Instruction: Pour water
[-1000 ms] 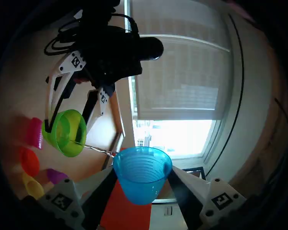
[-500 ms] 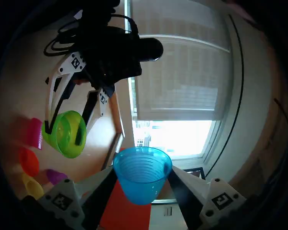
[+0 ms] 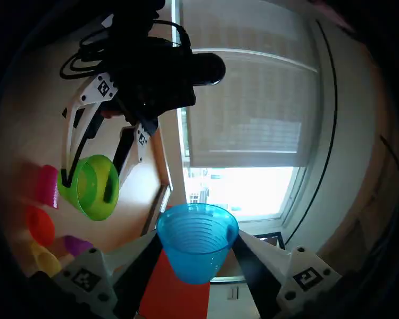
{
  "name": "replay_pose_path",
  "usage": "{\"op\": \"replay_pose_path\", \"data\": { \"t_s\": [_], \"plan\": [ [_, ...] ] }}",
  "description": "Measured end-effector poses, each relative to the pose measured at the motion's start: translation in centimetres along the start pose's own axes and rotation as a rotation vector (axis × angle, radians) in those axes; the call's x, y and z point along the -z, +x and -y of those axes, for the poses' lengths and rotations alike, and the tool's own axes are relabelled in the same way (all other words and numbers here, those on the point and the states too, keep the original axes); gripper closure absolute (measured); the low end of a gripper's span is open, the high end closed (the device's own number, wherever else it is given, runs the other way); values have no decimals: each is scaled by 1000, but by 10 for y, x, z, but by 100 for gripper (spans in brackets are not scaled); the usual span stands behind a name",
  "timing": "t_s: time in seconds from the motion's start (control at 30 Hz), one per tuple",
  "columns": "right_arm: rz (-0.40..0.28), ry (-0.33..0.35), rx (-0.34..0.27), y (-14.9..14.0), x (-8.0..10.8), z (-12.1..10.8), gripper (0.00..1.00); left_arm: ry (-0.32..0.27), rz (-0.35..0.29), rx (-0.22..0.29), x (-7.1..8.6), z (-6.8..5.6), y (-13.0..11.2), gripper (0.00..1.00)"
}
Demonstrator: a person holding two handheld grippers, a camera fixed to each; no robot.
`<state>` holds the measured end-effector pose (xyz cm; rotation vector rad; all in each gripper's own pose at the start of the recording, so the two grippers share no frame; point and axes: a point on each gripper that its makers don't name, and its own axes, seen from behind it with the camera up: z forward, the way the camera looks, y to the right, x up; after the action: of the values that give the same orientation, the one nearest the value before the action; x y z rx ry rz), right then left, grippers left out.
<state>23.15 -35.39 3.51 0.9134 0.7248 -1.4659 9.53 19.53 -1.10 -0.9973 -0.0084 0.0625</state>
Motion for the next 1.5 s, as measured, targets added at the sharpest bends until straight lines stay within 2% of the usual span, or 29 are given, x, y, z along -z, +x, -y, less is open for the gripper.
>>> {"op": "replay_pose_path", "data": {
  "t_s": [0.2,0.57,1.2,1.5],
  "plan": [
    [4,2,-24,-3,-1,2,11,0,2,-1,-1,0,-1,14],
    [-7,3,-120,-6,-1,9,11,8,7,-4,0,2,-4,14],
    [-30,-22,-428,-14,7,13,11,19,-1,-14,4,5,5,14],
    [-38,-15,-546,-15,11,20,11,30,-4,-15,5,8,8,14]
  ]
}}
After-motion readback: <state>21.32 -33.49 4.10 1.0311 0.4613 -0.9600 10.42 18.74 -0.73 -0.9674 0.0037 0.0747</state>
